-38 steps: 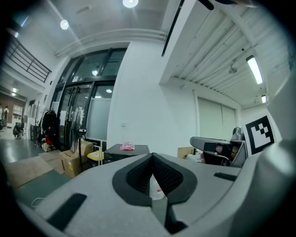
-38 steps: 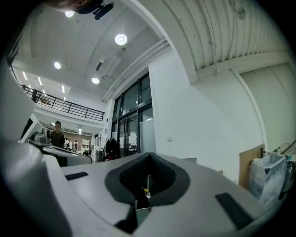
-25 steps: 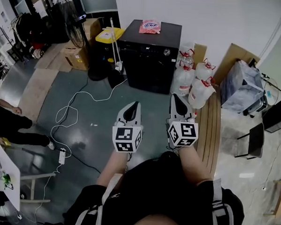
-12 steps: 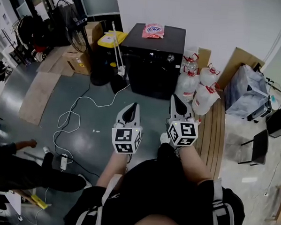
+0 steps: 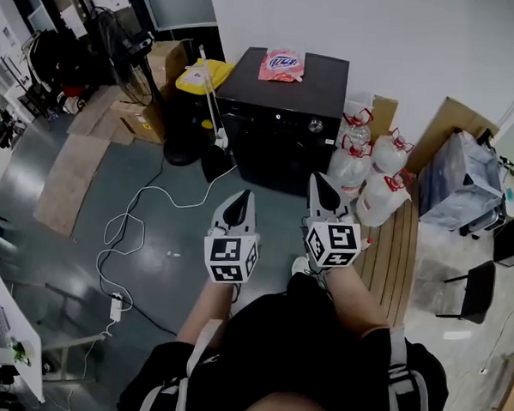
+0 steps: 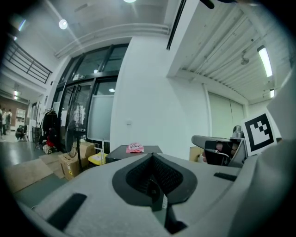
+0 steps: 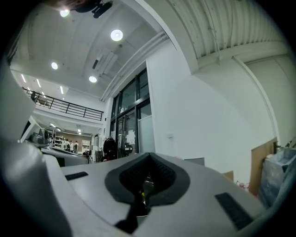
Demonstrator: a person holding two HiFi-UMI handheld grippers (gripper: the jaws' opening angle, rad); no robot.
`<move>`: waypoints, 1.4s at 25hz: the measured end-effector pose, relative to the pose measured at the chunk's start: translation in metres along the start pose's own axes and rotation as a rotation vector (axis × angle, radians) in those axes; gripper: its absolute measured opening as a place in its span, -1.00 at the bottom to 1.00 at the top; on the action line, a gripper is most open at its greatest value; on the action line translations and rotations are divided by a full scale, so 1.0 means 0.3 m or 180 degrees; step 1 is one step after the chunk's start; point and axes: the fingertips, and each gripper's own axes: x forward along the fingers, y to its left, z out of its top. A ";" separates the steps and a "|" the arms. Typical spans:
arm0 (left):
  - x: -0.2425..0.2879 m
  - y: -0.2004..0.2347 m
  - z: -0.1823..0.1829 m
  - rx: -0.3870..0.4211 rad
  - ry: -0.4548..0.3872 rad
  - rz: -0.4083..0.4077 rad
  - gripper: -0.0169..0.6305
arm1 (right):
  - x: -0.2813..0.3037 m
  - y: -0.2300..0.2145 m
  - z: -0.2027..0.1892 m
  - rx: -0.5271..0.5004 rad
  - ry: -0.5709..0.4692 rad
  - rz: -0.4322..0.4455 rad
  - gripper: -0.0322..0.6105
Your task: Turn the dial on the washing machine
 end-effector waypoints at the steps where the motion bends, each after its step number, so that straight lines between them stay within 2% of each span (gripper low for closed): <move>1: 0.054 0.004 0.004 -0.0007 0.0016 0.0003 -0.96 | 0.044 -0.034 -0.007 -0.0001 0.0029 0.0002 -0.88; 9: 0.502 0.024 0.097 -0.0025 0.0090 0.0067 -0.96 | 0.410 -0.305 -0.010 0.0000 0.0138 0.0130 -0.88; 15: 0.715 0.045 0.115 -0.0041 0.0153 0.0118 -0.96 | 0.610 -0.410 -0.033 -0.0062 0.0214 0.0266 -0.88; 20: 0.821 0.076 0.118 -0.0018 0.0203 0.0092 -0.96 | 0.693 -0.443 -0.067 -0.0306 0.0243 0.0230 -0.88; 26: 0.921 0.101 0.112 0.0026 0.0244 -0.0011 -0.96 | 0.786 -0.472 -0.126 -0.0316 0.0314 0.0152 -0.88; 30: 0.953 0.131 0.096 0.0009 0.0289 -0.0030 -0.96 | 0.834 -0.480 -0.230 -0.0544 0.0544 0.0109 -0.88; 35: 0.981 0.175 0.077 -0.0005 0.0351 -0.0020 -0.96 | 0.883 -0.541 -0.374 -0.0735 0.0831 -0.0124 -0.87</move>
